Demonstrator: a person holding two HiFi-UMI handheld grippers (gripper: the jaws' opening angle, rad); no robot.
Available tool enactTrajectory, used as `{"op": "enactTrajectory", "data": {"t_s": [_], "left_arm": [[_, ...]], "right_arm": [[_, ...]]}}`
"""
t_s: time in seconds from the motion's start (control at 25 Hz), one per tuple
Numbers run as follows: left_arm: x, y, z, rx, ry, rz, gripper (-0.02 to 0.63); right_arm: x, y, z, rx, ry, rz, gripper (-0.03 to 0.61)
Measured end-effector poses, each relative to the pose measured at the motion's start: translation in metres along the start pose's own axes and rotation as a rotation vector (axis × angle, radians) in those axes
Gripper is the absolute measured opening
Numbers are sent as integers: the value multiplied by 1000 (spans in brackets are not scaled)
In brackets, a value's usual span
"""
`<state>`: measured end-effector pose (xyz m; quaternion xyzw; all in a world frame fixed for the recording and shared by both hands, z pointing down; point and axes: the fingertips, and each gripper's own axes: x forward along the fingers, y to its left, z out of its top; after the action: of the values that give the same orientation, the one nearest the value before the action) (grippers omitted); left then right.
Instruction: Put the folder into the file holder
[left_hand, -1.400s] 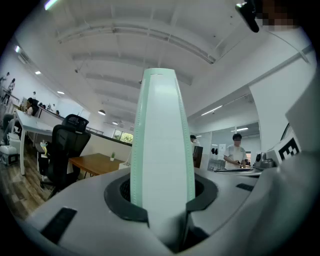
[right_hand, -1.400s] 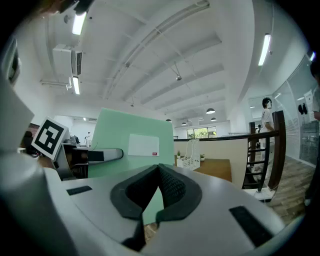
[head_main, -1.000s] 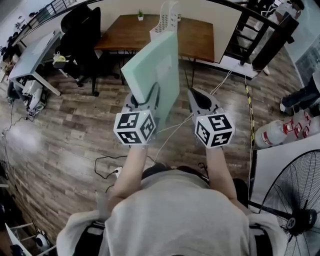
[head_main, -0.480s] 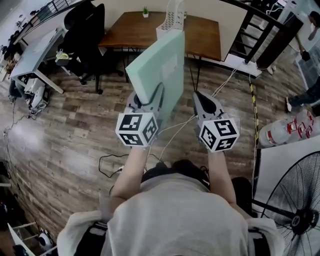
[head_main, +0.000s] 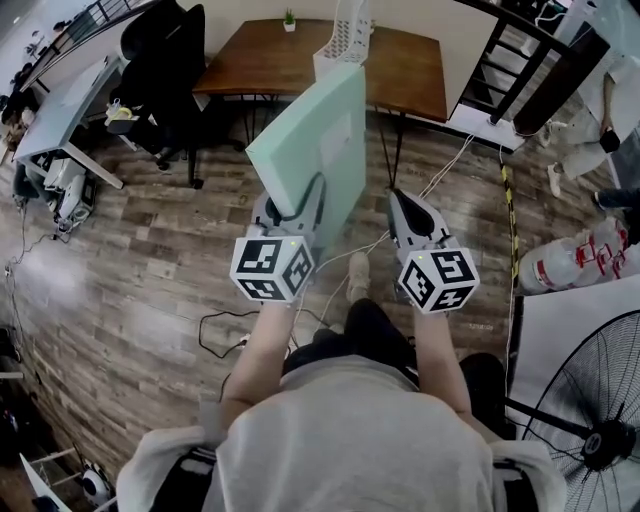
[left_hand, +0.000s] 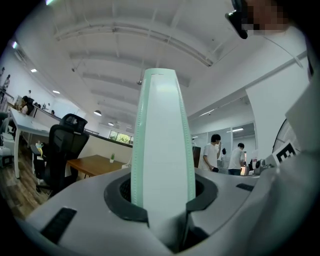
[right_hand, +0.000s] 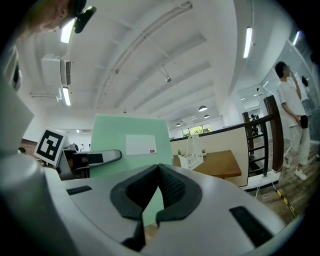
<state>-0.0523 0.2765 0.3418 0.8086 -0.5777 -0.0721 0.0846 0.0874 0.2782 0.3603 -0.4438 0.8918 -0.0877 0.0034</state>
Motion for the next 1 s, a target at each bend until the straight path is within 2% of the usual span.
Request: {"op": "enactTrajectory", "data": {"t_s": [0.12, 0.32, 0.64, 0.76, 1.0], "left_arm": [[11, 10, 1, 10, 3, 11, 169], [37, 26, 4, 25, -8, 39, 169], [114, 63, 31, 43, -44, 68, 169], [147, 77, 44, 23, -73, 92, 170], [206, 94, 60, 18, -127, 115, 170]], "right_arm": [[13, -8, 0, 8, 6, -4, 9], [46, -40, 15, 19, -39, -41, 9], [128, -74, 53, -15, -82, 40, 9], [158, -91, 67, -43, -79, 72, 9], [204, -132, 82, -30, -95, 110, 9]]}}
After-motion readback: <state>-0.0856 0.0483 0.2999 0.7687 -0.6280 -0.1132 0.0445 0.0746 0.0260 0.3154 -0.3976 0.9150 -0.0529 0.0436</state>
